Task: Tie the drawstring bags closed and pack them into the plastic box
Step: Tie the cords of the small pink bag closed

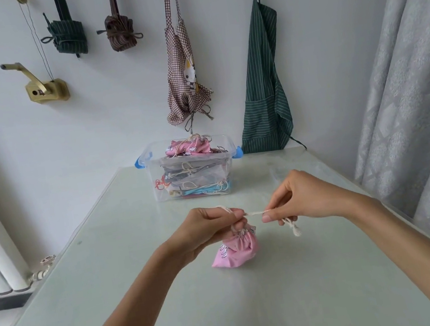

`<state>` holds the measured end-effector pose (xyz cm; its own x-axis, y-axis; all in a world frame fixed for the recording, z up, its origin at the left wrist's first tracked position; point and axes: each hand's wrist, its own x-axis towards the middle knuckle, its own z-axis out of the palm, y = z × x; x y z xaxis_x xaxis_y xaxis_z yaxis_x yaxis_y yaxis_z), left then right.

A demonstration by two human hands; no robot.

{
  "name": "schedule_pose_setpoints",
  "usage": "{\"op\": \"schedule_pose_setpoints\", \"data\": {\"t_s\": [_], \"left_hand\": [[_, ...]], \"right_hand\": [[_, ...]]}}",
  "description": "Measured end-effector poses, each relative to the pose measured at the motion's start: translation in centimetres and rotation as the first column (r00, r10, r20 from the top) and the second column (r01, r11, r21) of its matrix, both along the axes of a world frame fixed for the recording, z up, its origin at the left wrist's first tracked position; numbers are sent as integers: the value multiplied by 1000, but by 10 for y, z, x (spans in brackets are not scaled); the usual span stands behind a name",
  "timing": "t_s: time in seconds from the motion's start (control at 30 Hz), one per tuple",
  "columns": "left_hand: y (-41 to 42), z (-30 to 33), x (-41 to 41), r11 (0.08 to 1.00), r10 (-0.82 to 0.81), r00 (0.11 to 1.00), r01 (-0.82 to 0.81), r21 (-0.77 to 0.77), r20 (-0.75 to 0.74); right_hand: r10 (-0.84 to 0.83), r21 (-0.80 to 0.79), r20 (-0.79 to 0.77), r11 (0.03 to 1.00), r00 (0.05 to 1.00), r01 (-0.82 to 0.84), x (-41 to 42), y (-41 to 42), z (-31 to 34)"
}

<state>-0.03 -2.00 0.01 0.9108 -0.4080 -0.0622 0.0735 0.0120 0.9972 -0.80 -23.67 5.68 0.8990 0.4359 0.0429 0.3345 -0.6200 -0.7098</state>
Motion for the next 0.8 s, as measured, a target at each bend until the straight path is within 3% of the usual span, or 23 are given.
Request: {"op": "schedule_pose_setpoints", "data": {"t_s": [0.2,0.33,0.6,0.7,0.8], "left_hand": [[-2,-4,5,987,107,990,-117,-113,-94],[4,-4,4,979,129,989,-138,-147,-71],[3,0,2,982,167,983,-159,-100,76],[5,0,2,976,204,972,-192,-103,120],[6,-2,0,981,190,968,-178,-83,165]], "right_hand": [[119,-16,39,993,992,-119,-20,12,-13],[-6,-20,124,1000,992,9,-12,13,-15],[-47,226,4,973,999,45,1,36,-34],[-93,353,11,932,996,83,2,39,-38],[-131,370,32,923,991,110,2,44,-41]]}}
